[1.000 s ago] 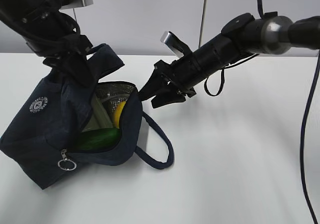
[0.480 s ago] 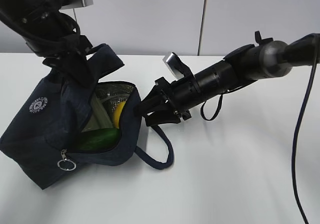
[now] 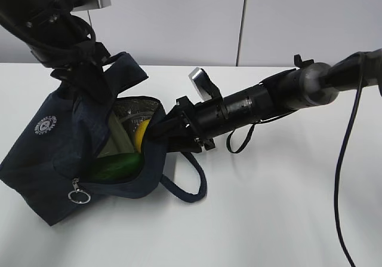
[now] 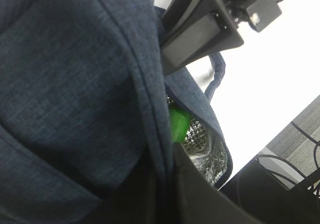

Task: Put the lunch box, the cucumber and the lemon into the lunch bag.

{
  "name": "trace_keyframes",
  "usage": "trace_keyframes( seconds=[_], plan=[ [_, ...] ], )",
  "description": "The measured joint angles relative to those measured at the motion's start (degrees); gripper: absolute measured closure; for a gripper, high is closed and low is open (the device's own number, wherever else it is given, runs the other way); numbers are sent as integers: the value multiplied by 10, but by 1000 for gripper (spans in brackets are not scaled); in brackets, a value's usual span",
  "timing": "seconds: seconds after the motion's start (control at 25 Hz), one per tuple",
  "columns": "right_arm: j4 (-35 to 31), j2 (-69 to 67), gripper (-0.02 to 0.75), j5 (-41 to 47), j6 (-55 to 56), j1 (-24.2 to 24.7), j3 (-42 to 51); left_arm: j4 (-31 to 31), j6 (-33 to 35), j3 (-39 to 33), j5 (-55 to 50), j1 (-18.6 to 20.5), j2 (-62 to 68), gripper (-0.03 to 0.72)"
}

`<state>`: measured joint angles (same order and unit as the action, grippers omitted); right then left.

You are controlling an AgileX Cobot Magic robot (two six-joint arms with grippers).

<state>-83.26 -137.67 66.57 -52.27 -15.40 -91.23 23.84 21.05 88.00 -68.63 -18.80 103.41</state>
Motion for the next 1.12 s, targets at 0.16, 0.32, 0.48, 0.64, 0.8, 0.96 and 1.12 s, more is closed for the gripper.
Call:
trace_keyframes(
  seconds=[0.16, 0.32, 0.48, 0.64, 0.8, 0.96, 1.12],
  plan=[
    [-9, -1, 377, 1, 0, -1, 0, -3, 0, 0, -1, 0, 0, 691],
    [-11, -1, 509, 1, 0, 1, 0, -5, 0, 0, -3, 0, 0, 691],
    [-11, -1, 702, 1, -4, 1, 0, -7, 0, 0, -4, 0, 0, 691],
    [-18, -1, 729, 1, -6, 1, -4, -7, 0, 0, -4, 0, 0, 691],
    [-16, 3, 732, 1, 3, 5, -33, -9, 0, 0, -7, 0, 0, 691],
    [1, 33, 733, 3, 45, 27, -60, 1, 0, 0, -8, 0, 0, 691],
    [65, 71, 733, 7, 99, 63, -84, 32, 0, 4, 3, 0, 0, 691]
  ],
)
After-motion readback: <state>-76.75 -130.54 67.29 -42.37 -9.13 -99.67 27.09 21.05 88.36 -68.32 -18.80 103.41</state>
